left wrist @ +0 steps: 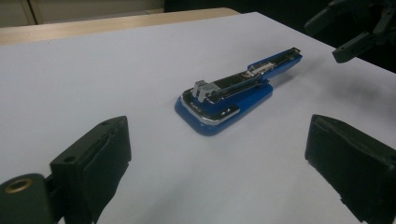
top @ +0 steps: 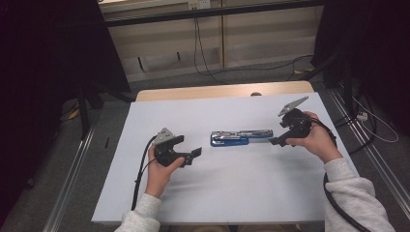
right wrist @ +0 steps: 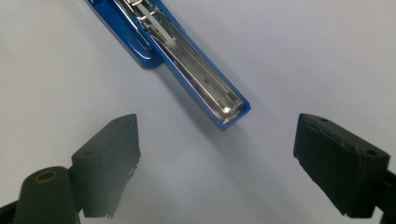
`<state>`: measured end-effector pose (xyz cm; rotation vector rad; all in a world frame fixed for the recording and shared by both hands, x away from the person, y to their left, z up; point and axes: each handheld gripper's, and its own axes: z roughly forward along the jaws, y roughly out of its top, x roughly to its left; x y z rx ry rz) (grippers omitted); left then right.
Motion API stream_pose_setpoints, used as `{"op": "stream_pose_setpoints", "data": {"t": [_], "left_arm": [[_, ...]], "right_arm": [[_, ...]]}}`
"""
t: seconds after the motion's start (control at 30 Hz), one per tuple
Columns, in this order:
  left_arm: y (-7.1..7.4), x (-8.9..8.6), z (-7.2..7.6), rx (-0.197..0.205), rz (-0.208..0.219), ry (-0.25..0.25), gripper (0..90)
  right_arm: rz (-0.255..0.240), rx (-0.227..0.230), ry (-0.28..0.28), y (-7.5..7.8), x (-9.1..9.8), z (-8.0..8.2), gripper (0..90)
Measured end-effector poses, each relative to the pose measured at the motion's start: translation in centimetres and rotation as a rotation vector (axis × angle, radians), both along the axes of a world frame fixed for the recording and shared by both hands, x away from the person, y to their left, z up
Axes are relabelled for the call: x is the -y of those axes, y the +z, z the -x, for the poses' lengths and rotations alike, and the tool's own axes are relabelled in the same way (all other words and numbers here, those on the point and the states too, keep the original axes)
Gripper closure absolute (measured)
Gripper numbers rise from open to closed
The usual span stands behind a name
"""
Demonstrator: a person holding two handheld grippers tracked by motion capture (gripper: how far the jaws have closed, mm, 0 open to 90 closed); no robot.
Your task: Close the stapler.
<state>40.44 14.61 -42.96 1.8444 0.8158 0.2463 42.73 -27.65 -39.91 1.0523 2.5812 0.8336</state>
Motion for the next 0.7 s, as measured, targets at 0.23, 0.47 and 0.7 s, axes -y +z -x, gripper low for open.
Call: {"op": "stream_pose_setpoints", "data": {"t": [0.23, 0.47, 0.7], "left_arm": [[-0.5, 1.2, -0.9, -0.004, -0.052, 0.009, 15.1], [-1.0, 2.1, -1.8, 0.004, -0.075, 0.017, 23.6], [-1.3, 3.0, -2.8, -0.003, -0.139, 0.037, 46.6]], "right_arm": [[-0.01, 0.003, -0.023, 0.1, 0.8, 0.4, 14.4], [-0.02, 0.005, -0.038, 0.1, 1.3, 0.6, 15.3], [-0.018, 0.013, -0.045, 0.0, 1.6, 0.8, 17.1]]}}
